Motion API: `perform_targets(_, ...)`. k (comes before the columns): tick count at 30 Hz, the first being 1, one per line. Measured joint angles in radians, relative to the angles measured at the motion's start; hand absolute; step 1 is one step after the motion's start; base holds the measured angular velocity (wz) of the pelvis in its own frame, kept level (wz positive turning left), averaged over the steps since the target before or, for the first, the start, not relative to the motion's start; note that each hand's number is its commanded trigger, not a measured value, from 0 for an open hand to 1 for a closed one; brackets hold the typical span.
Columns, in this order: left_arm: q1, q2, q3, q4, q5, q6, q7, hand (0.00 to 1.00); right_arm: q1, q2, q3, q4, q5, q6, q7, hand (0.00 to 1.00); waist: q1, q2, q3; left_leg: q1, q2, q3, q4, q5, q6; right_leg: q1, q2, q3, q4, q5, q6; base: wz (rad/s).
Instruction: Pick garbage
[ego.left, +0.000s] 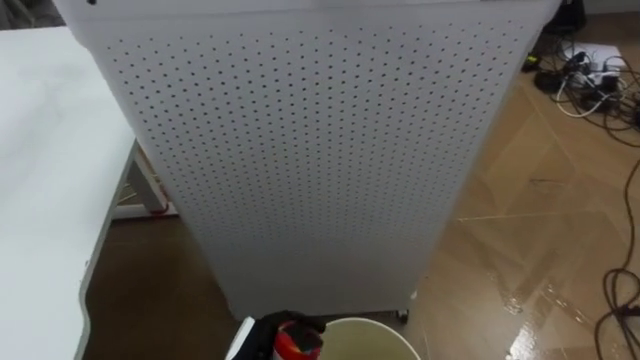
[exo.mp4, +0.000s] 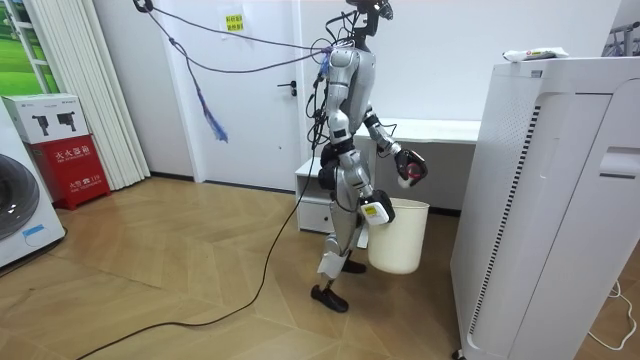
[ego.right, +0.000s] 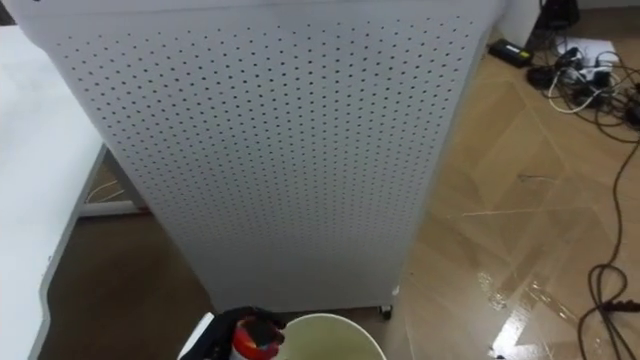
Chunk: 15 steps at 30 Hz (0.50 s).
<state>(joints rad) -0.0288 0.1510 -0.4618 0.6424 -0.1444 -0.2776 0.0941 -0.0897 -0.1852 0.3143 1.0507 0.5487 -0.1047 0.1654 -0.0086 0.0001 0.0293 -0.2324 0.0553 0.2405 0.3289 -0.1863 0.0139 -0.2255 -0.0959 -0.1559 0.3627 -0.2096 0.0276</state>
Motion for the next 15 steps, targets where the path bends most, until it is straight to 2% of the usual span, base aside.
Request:
perform_targets(3, -0.001, -0.016, -0.009, 0.015, -0.001, 0.001, -0.023, 0.00, -0.001, 0.006, 0.009, 0.009, -0.001, 0.000, 0.000, 1.00, -0.004, -0.002, 0.0008, 0.000, -0.001, 0.000, -0.003, 0.000, 0.000, -0.004, 0.001, 0.007, -0.002, 0.002, -0.003, -0.12)
perform_targets(7, -0.002, -0.026, -0.016, 0.018, -0.003, 0.003, -0.069, 0.00, -0.008, 0.034, 0.019, 0.036, -0.009, 0.001, 0.000, 1.00, -0.014, -0.006, 0.0022, -0.002, -0.002, 0.001, -0.003, 0.000, 0.000, -0.009, 0.001, 0.010, -0.004, 0.002, -0.003, -0.01)
perform_targets(15, -0.003, -0.024, -0.034, 0.037, -0.003, 0.019, -0.116, 0.00, -0.010, 0.030, 0.017, 0.042, -0.010, 0.009, 0.005, 1.00, -0.019, -0.010, 0.0008, -0.016, -0.002, -0.006, 0.016, 0.000, 0.000, -0.019, 0.000, 0.012, -0.003, 0.002, -0.003, -0.02)
